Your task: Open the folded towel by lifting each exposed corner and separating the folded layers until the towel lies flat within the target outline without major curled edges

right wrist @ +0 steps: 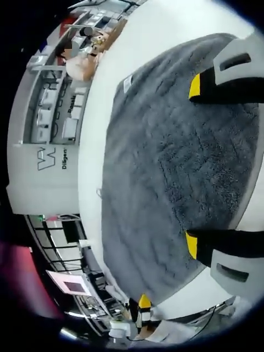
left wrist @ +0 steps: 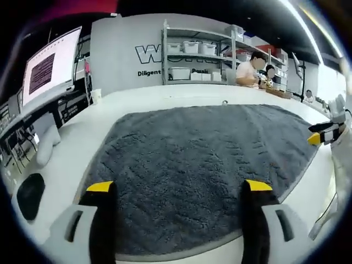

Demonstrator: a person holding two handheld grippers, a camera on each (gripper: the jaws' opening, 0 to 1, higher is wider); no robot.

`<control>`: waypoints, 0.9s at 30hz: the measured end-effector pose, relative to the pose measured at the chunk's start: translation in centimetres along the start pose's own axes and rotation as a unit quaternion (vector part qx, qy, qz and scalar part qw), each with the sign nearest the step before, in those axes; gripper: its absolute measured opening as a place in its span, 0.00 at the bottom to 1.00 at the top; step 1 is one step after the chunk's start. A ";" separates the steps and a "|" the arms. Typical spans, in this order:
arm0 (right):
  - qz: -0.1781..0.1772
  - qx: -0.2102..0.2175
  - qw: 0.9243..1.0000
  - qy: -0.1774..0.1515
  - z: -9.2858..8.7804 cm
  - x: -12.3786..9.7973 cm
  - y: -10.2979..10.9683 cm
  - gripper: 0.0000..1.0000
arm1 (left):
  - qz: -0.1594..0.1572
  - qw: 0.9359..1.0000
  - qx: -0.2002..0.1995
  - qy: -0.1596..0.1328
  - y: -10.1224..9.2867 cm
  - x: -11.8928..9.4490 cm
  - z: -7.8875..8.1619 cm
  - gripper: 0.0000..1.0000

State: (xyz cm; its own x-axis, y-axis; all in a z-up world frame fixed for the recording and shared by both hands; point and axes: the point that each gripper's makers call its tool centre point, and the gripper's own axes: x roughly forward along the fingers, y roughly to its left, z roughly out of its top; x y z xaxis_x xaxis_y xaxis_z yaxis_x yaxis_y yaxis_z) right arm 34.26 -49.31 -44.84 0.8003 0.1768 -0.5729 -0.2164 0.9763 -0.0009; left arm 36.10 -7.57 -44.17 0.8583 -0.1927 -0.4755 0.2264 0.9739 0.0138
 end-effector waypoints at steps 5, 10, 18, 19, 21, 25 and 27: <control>0.011 -0.008 1.000 -0.004 -0.1 0.0 0.0 0.96 | -0.001 1.000 0.001 0.005 0.0 -0.1 0.0 0.93; 0.026 -0.015 1.000 -0.008 -0.2 -0.2 0.2 0.97 | -0.003 1.000 0.001 0.008 0.0 -0.1 -0.1 0.93; 0.045 -0.026 0.999 -0.008 -0.4 -0.5 0.4 0.99 | -0.009 1.000 0.004 0.014 0.1 -0.3 -0.2 0.93; 0.047 -0.028 0.998 -0.010 -0.4 -0.5 0.3 0.99 | -0.010 1.000 0.004 0.014 0.2 -0.3 -0.2 0.93; 0.047 -0.029 0.998 -0.014 -0.4 -0.5 0.3 0.99 | -0.011 1.000 0.005 0.014 0.2 -0.3 -0.2 0.93; 0.047 -0.031 0.998 -0.021 -0.3 -0.5 0.3 1.00 | -0.011 1.000 0.004 0.013 0.2 -0.3 -0.2 0.93; 0.052 -0.035 0.998 -0.023 -0.4 -0.6 0.3 1.00 | -0.012 1.000 0.005 0.013 0.2 -0.3 -0.2 0.93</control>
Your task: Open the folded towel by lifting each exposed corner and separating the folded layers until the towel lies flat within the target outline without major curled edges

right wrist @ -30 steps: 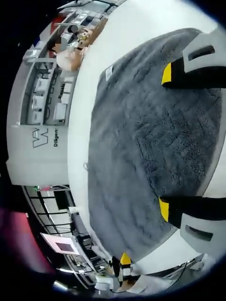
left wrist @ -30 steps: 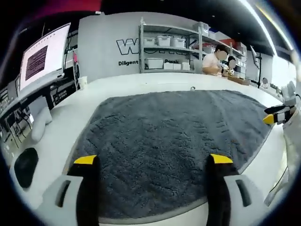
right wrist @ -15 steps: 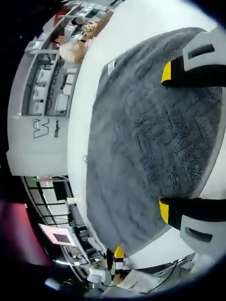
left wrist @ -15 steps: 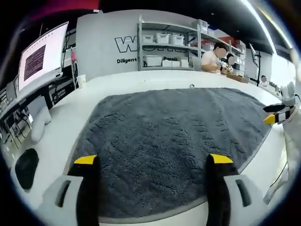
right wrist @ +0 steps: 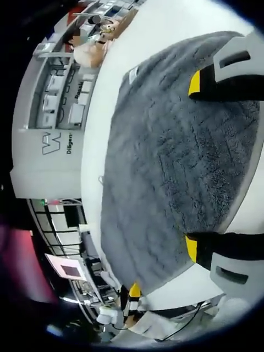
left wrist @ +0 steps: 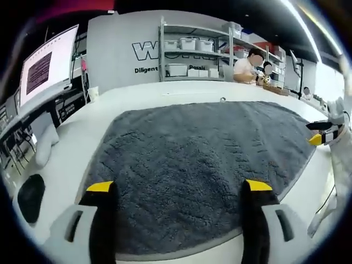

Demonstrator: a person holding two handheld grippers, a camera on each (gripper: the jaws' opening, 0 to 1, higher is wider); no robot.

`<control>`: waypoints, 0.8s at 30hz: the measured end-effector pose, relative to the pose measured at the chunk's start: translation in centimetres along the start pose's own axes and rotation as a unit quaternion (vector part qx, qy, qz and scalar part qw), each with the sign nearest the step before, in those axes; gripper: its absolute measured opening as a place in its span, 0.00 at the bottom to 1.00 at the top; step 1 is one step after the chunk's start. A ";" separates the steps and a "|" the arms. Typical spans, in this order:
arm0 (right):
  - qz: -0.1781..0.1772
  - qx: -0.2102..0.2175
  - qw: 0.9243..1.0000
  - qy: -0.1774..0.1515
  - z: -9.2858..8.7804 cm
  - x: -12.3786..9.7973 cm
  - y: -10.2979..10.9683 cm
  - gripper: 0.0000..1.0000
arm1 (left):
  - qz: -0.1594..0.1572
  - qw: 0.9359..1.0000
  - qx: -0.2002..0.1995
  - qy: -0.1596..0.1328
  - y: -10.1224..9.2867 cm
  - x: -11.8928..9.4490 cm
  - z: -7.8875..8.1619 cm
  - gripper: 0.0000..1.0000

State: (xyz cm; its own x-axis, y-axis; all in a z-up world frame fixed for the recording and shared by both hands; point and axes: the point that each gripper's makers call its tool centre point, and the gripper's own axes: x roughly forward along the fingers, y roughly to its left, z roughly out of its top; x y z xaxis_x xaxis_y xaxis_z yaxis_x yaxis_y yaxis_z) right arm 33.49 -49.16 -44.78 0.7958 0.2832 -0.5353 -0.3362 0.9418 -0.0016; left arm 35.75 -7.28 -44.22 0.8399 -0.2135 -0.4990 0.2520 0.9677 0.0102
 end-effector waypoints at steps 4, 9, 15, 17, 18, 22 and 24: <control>0.011 -0.007 1.000 -0.002 -0.1 -0.1 0.0 1.00 | 0.000 1.000 0.000 0.001 0.0 0.0 0.0 0.93; 0.017 -0.011 1.000 -0.004 -0.1 -0.2 0.0 1.00 | -0.001 1.000 0.000 0.002 0.0 0.0 0.0 0.94; 0.020 -0.013 1.000 -0.005 -0.2 -0.3 0.0 1.00 | -0.003 1.000 0.002 0.006 0.1 -0.1 -0.1 0.94; 0.020 -0.013 1.000 -0.006 -0.2 -0.3 0.1 1.00 | -0.004 1.000 0.002 0.007 0.1 -0.2 -0.2 0.94; 0.021 -0.014 1.000 -0.006 -0.2 -0.3 0.1 1.00 | -0.005 1.000 0.003 0.007 0.0 -0.2 -0.2 0.94; 0.026 -0.017 1.000 -0.006 -0.2 -0.4 0.1 1.00 | -0.007 1.000 0.004 0.008 0.0 -0.2 -0.2 0.94; 0.027 -0.018 0.999 -0.006 -0.2 -0.4 0.1 1.00 | -0.008 1.000 0.005 0.009 0.0 -0.2 -0.2 0.94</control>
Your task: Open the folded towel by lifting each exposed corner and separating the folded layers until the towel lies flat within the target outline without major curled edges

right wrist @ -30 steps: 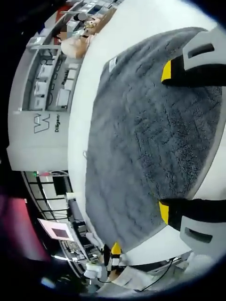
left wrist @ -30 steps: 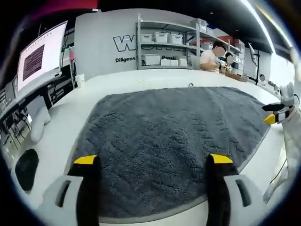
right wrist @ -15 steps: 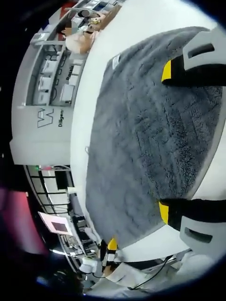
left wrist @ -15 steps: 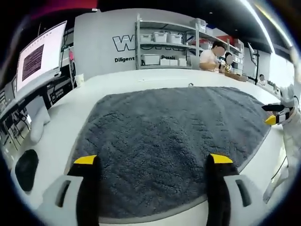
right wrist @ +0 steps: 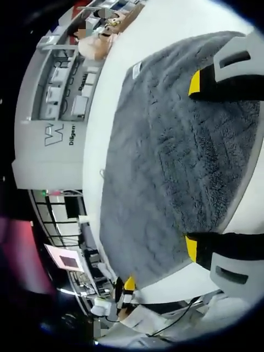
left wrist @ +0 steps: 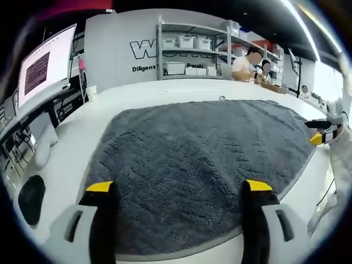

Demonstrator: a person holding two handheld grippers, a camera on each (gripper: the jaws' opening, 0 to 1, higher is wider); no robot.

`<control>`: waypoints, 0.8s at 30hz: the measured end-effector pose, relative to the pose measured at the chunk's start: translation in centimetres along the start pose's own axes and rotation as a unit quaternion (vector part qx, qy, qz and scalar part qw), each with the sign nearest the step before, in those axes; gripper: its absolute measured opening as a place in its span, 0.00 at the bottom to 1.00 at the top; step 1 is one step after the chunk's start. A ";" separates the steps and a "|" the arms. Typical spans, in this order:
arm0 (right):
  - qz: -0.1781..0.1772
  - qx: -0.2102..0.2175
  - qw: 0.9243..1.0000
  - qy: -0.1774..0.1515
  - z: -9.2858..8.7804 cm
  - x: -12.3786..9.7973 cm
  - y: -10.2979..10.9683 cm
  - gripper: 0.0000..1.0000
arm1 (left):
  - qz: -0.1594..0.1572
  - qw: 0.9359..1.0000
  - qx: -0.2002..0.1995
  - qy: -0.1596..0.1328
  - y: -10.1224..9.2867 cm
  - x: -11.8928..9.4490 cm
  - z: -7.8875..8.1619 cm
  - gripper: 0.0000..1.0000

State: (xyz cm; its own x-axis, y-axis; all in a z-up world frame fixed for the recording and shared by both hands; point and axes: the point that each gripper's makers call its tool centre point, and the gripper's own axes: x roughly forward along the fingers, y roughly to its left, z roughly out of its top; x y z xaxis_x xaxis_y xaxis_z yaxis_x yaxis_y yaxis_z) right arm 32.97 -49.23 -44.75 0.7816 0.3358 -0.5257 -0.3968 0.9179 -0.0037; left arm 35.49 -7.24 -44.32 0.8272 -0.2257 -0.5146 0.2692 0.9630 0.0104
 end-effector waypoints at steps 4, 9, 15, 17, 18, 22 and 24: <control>0.004 -0.002 1.000 -0.001 0.0 -0.1 0.0 1.00 | -0.003 1.000 0.002 0.000 0.0 0.0 0.0 0.94; 0.006 -0.004 1.000 -0.002 0.0 -0.1 0.1 1.00 | -0.003 1.000 0.002 0.000 -0.1 0.0 0.0 0.94; 0.010 -0.006 1.000 0.000 -0.1 -0.2 0.1 1.00 | -0.004 1.000 0.002 0.003 -0.1 0.0 0.0 0.94; 0.011 -0.007 1.000 0.001 -0.1 -0.2 0.1 1.00 | -0.004 1.000 0.003 0.004 -0.1 0.1 0.0 0.94; 0.011 -0.007 1.000 0.001 -0.1 -0.2 0.1 1.00 | -0.004 1.000 0.003 0.004 -0.1 0.1 0.0 0.94; 0.011 -0.007 1.000 0.001 -0.1 -0.2 0.1 1.00 | -0.007 1.000 0.005 0.008 -0.1 0.1 0.0 0.94; 0.011 -0.006 1.000 0.001 -0.1 -0.2 0.0 1.00 | -0.007 1.000 0.004 0.010 -0.1 0.1 0.0 0.94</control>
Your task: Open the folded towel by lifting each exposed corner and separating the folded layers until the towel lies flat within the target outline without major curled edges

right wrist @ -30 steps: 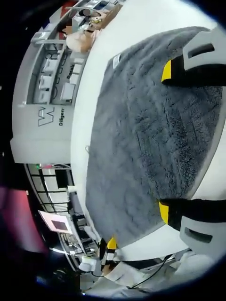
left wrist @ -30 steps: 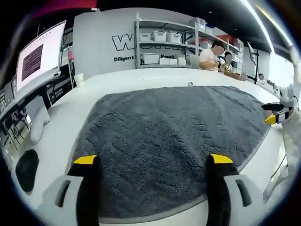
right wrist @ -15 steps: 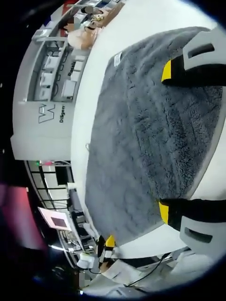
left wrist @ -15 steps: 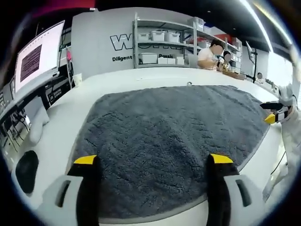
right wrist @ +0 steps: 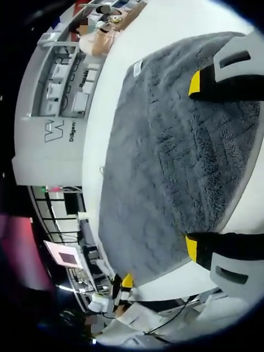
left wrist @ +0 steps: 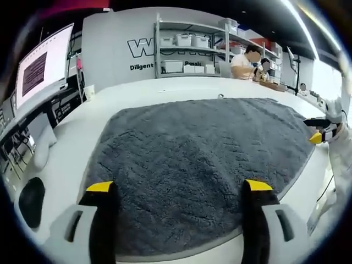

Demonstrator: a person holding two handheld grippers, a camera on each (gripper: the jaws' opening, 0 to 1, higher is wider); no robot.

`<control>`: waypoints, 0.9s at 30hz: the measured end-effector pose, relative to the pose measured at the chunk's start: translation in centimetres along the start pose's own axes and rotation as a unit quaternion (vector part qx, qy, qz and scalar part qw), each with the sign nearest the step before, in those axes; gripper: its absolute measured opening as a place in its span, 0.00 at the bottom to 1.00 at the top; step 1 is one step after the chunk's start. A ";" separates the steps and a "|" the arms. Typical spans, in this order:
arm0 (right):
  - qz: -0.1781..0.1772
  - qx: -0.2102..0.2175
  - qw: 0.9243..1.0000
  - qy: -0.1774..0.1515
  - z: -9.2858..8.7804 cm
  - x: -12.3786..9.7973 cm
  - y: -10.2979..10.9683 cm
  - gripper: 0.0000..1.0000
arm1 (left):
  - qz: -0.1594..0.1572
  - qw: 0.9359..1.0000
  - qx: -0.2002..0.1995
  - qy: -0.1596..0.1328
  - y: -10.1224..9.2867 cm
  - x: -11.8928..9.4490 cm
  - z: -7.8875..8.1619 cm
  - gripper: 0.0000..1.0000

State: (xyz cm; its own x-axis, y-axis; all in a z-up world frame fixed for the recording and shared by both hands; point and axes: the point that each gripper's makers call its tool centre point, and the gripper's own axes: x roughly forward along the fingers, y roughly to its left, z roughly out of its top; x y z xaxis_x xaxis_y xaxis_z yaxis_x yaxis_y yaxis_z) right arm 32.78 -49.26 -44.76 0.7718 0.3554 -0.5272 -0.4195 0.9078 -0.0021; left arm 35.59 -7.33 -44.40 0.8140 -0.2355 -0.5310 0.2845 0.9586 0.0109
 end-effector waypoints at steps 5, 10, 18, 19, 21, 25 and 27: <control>0.004 -0.005 1.000 -0.009 0.2 0.2 0.2 0.99 | -0.006 1.000 0.001 -0.010 0.0 0.1 0.1 0.94; 0.011 -0.005 1.000 -0.023 0.2 0.0 0.1 0.99 | -0.008 1.000 -0.007 -0.011 0.1 0.0 0.4 0.93; 0.018 0.015 1.000 -0.003 0.5 -1.3 -0.5 0.91 | -0.030 0.998 -0.031 -0.050 -0.6 -1.1 2.4 0.92; 0.011 0.019 1.000 -0.004 0.5 -1.6 -0.9 0.89 | -0.030 0.998 -0.033 -0.050 -0.6 -1.2 2.4 0.92; -0.016 0.026 0.999 -0.010 0.7 -2.5 -2.1 0.88 | -0.025 0.998 -0.032 -0.047 -0.5 -1.2 2.3 0.92; -0.028 0.045 0.999 -0.012 0.3 -2.9 -2.9 0.88 | -0.022 0.998 -0.033 -0.045 -0.5 -1.2 2.2 0.91; -0.027 0.051 0.998 -0.002 -0.4 -2.7 -2.8 0.87 | -0.024 0.998 -0.034 -0.043 -0.7 -1.1 2.1 0.91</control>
State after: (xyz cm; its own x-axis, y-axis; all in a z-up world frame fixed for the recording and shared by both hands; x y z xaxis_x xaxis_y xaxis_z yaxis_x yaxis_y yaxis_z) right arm 31.62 -52.84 -43.67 0.7941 0.3058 -0.5253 -0.3258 0.9437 0.0569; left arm 35.54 -8.06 -42.04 0.8417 -0.2915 -0.4545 0.2917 0.9538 -0.0716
